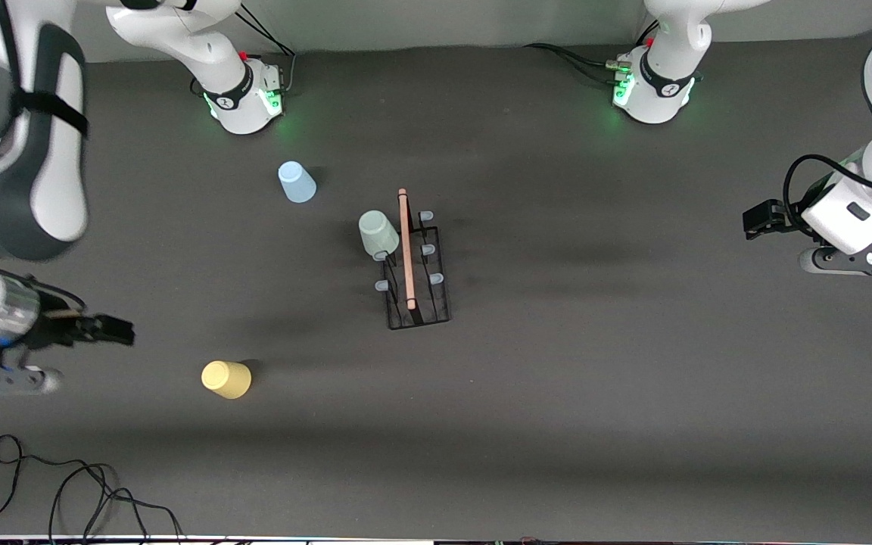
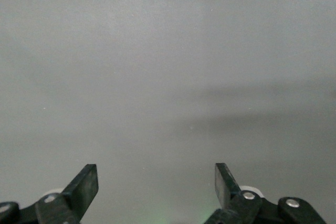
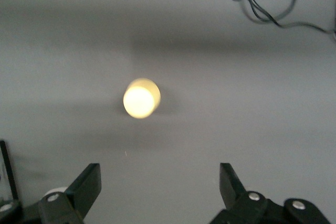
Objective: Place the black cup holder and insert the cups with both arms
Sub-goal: 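Grasp the yellow cup with the right gripper, then carry the yellow cup to the rack and lower it onto a peg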
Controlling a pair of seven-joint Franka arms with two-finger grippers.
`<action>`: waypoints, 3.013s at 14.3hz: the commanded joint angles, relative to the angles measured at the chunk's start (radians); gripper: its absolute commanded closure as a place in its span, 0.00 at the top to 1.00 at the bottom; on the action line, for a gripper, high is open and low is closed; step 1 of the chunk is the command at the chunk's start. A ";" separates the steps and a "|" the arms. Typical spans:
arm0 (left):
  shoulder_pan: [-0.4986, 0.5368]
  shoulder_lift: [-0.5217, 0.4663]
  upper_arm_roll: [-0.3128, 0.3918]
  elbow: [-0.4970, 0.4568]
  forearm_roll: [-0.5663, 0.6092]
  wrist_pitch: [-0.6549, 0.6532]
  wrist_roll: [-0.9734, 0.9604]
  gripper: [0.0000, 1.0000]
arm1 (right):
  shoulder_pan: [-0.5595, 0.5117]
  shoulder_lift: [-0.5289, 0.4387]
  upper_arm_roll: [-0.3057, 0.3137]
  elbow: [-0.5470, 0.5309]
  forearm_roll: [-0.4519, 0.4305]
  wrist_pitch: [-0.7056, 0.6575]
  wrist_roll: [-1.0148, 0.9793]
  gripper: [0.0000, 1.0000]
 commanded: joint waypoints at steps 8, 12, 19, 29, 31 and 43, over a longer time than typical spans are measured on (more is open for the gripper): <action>0.002 -0.031 0.002 -0.029 -0.010 0.016 0.017 0.99 | 0.008 0.210 0.030 -0.082 0.177 0.255 -0.067 1.00; 0.002 -0.031 0.002 -0.029 -0.008 0.016 0.017 0.99 | 0.010 0.228 0.081 -0.229 0.187 0.458 -0.065 1.00; 0.002 -0.031 0.002 -0.029 -0.010 0.016 0.017 0.99 | 0.011 0.244 0.093 -0.297 0.185 0.489 -0.057 0.93; 0.003 -0.031 0.002 -0.029 -0.010 0.016 0.017 0.99 | 0.016 -0.021 0.055 -0.153 0.043 0.091 0.142 0.00; 0.003 -0.031 0.002 -0.029 -0.010 0.016 0.017 0.99 | 0.019 -0.124 0.065 -0.145 -0.040 -0.023 0.258 0.00; 0.003 -0.031 0.002 -0.029 -0.010 0.016 0.017 0.99 | 0.441 -0.111 0.067 -0.045 0.052 -0.119 1.445 0.00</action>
